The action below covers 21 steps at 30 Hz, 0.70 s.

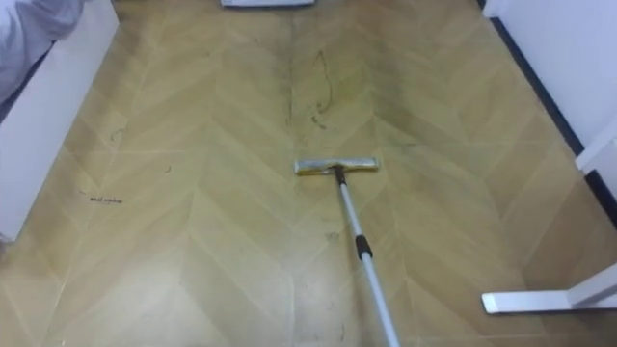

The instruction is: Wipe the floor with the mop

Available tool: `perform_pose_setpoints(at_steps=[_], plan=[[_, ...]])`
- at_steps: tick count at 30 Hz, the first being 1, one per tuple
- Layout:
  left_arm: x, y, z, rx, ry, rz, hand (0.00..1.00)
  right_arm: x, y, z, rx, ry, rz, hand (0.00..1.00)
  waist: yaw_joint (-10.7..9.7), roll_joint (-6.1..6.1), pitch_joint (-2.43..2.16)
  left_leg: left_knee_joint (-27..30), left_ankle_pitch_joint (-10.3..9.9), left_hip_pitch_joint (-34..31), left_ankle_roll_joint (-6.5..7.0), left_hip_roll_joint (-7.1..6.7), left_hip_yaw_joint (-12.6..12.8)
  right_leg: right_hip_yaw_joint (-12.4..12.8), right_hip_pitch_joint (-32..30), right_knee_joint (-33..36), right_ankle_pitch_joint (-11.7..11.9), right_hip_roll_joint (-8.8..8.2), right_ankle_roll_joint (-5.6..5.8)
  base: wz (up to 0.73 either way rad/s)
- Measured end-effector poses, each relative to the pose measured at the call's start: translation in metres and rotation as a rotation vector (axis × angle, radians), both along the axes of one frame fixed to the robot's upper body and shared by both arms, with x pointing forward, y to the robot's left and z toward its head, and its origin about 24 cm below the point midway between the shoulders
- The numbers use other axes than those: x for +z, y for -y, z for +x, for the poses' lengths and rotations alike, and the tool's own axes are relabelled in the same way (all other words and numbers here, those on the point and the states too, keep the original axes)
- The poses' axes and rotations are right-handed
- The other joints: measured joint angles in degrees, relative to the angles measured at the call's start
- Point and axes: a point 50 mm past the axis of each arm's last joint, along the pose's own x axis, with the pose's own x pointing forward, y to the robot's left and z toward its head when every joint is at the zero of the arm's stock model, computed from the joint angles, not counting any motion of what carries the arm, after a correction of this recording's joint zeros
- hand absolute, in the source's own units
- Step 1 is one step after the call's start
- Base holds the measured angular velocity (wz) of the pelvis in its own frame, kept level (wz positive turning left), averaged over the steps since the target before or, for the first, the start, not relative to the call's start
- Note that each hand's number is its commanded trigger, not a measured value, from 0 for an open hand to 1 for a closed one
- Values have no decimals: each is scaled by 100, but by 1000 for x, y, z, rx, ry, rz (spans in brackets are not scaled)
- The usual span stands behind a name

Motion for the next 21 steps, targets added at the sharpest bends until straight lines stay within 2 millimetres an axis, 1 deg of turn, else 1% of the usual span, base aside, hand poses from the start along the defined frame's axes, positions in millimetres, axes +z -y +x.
perform_pose_setpoints(at_steps=[2, 3, 5, 6, 7, 8, 9, 10, 11, 13, 15, 16, 17, 19, 21], plan=[[0, 0, 4, -4, 10, -1, 0, 0, 0, 3, 1, 7, -8, 100, 7, 11, 1, 135, 0, -206, 0, 5, -2, -23, -159, 37, 11, -4, -18, 7], [0, 1, 9, -13, 19, -2, 0, 0, 1, 9, 4, 19, -17, 100, 5, 9, 4, 237, 0, -365, 0, 10, -4, -45, -306, 109, 16, -12, -28, 9], [0, 2, 15, -30, 29, -5, 0, 1, 1, 13, 4, 33, -29, 100, 6, 53, 36, 321, 0, -535, 0, 15, -31, -94, -456, 189, 25, -20, -43, 11], [-1, 4, 19, -50, 33, -8, 0, 1, 2, 16, -3, 39, -37, 100, 7, 49, 57, 430, 0, -714, 0, 15, -34, -108, -633, 298, 23, -36, -46, 6], [-1, 5, 24, -60, 38, -11, 0, 1, 2, 20, -7, 47, -44, 100, 13, 73, 53, 544, 0, -901, 0, 13, -34, -105, -834, 422, 13, -53, -64, 3], [-1, 5, 26, -65, 39, -11, 0, 1, 2, 22, -9, 52, -47, 100, 12, 75, 64, 580, 0, -986, 0, 9, -34, -105, -920, 480, 2, -64, -81, 0], [-1, 7, 31, -70, 50, -4, 0, 2, 2, 26, -15, 64, -53, 100, 12, 88, 90, 648, 0, -1156, 0, 6, -35, -104, -1127, 637, -17, -85, -101, 0], [-1, 8, 36, -74, 65, 2, 0, 2, 2, 26, -23, 69, -60, 100, 22, 79, 89, 760, 0, -1366, 0, -12, -30, -92, -1385, 841, -63, -128, -117, 0], [-1, 9, 39, -77, 74, 5, 0, 2, 2, 26, -26, 71, -64, 100, 22, 74, 94, 829, -1, -1479, -1, -19, -27, -78, -1504, 937, -92, -145, -127, 0], [0, 9, 47, -84, 104, 23, 0, 2, 2, 26, -45, 78, -82, 100, 21, 70, 99, 1098, -7, -1955, -11, -48, -35, -58, -2015, 1275, -185, -215, -172, 5], [0, 10, 51, -97, 123, 41, 0, 1, 2, 24, -67, 80, -91, 100, 12, 57, 100, 1265, -12, -2262, -21, -87, -34, -20, -2395, 1596, -283, -283, -194, 9], [0, 10, 52, -98, 129, 50, 0, 1, 2, 23, -71, 80, -96, 100, 16, 52, 98, 1359, -17, -2452, -31, -107, -20, -1, -2620, 1794, -329, -333, -217, 5], [0, 10, 52, -98, 130, 54, 0, 1, 2, 23, -76, 80, -96, 100, 17, 49, 95, 1411, -22, -2541, -38, -111, -14, 24, -2727, 1875, -351, -342, -225, 0], [1, 9, 52, -95, 135, 77, 0, 1, 1, 22, -102, 86, -94, 100, 14, 47, 81, 1650, -42, -2923, -73, -113, -45, 28, -3108, 2144, -408, -369, -279, 5], [1, 9, 51, -63, 141, 82, 0, 1, -1, 21, -115, 88, -87, 100, 17, 53, 68, 1810, -58, -3190, -106, -107, -91, 20, -3354, 2296, -434, -375, -324, 10]])
